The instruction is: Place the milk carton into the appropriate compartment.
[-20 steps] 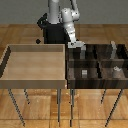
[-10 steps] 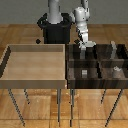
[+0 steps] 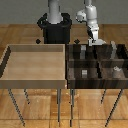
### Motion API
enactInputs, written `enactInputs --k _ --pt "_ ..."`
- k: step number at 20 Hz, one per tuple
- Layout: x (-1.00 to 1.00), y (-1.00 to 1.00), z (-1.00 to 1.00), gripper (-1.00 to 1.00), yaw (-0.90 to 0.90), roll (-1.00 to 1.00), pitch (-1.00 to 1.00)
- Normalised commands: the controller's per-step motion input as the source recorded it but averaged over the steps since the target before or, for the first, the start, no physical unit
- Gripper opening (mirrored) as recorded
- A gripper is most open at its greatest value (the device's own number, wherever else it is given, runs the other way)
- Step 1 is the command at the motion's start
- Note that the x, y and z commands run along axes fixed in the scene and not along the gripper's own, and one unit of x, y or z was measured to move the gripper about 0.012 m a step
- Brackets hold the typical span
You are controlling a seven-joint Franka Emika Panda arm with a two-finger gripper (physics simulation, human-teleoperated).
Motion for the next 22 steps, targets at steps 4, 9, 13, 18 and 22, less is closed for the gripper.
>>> enactInputs --k 4,9,13,18,22 --pt "0.0 -0.25 0.0 -1.0 0.0 0.0 0.0" --pt "0.0 0.0 0.0 -1.0 0.0 0.0 0.0" --pt "0.5 0.0 0.0 -1.0 0.0 0.0 0.0" --pt "0.0 0.0 -0.2 -1.0 0.0 0.0 0.0" --pt "0.0 0.0 -0.75 -1.0 0.0 0.0 0.0"
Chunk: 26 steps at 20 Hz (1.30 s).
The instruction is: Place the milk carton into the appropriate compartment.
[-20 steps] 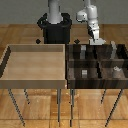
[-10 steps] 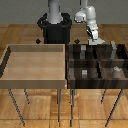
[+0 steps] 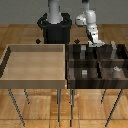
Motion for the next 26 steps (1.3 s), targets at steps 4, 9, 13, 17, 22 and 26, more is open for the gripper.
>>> enactInputs --k 4,9,13,17,22,26 --pt "0.0 0.0 -0.25 1.0 0.0 0.0 0.0" --pt "0.0 0.0 0.0 1.0 0.0 0.0 0.0" --pt "0.0 0.0 0.0 1.0 0.0 0.0 0.0" --pt "0.0 0.0 0.0 1.0 0.0 0.0 0.0" --pt "0.0 0.0 0.0 1.0 0.0 0.0 0.0" --pt "0.0 0.0 0.0 -1.0 0.0 0.0 0.0"
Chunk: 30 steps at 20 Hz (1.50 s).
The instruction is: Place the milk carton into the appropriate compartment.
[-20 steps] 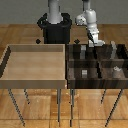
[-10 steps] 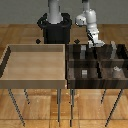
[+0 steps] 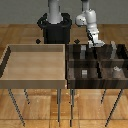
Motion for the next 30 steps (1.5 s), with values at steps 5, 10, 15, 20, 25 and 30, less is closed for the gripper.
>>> enactInputs --k 5,10,15,20,25,30 --pt "0.0 0.0 0.0 -1.0 0.0 0.0 0.0" --pt "0.4 0.0 0.0 -1.0 0.0 0.0 0.0" --pt "0.0 0.0 0.0 -1.0 0.0 0.0 0.0" --pt "0.4 -0.2 0.0 -1.0 0.0 0.0 0.0" --pt "0.0 -0.2 0.0 -1.0 0.0 0.0 0.0" --pt "0.0 -0.2 0.0 -1.0 0.0 0.0 0.0"
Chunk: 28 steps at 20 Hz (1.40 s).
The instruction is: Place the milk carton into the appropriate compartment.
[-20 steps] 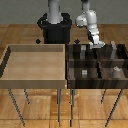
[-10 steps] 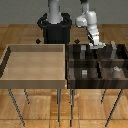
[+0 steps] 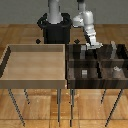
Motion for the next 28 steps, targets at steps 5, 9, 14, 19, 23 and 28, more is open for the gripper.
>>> enactInputs --k 5,9,14,19,23,28 --pt "0.0 0.0 0.0 -1.0 0.0 0.0 0.0" --pt "0.0 0.0 0.0 -1.0 0.0 0.0 0.0" --pt "0.0 0.0 0.0 1.0 0.0 0.0 0.0" --pt "0.0 0.0 0.0 1.0 0.0 0.0 0.0" --pt "0.0 0.0 0.0 1.0 0.0 0.0 0.0" --pt "0.0 0.0 0.0 1.0 0.0 0.0 0.0"
